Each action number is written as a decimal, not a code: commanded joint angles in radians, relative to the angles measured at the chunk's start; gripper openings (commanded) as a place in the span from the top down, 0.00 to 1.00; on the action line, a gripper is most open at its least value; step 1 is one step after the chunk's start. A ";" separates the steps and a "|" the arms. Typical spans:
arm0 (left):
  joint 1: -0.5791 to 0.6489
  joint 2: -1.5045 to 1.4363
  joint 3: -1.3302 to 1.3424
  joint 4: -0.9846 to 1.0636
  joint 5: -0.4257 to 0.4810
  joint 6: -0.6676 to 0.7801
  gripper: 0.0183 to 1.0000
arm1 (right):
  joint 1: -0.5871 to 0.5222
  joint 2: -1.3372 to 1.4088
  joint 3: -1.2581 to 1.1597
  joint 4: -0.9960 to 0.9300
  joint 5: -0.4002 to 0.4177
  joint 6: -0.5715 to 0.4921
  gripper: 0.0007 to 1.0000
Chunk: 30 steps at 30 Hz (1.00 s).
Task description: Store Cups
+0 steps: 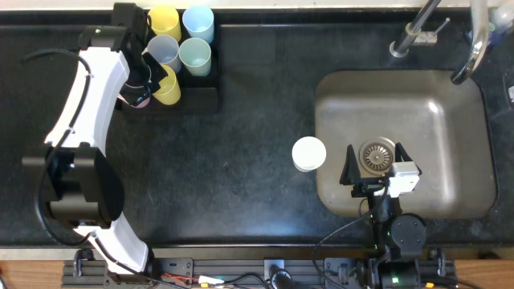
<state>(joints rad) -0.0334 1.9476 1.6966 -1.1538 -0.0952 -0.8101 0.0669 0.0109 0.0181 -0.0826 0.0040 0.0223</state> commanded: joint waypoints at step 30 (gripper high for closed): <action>-0.035 -0.156 -0.106 0.067 -0.011 -0.029 0.00 | 0.006 -0.007 -0.013 0.005 -0.004 -0.003 0.00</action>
<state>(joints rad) -0.0460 1.9072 1.5944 -1.0809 -0.1020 -0.8391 0.0673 0.0113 0.0181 -0.0818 0.0040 0.0219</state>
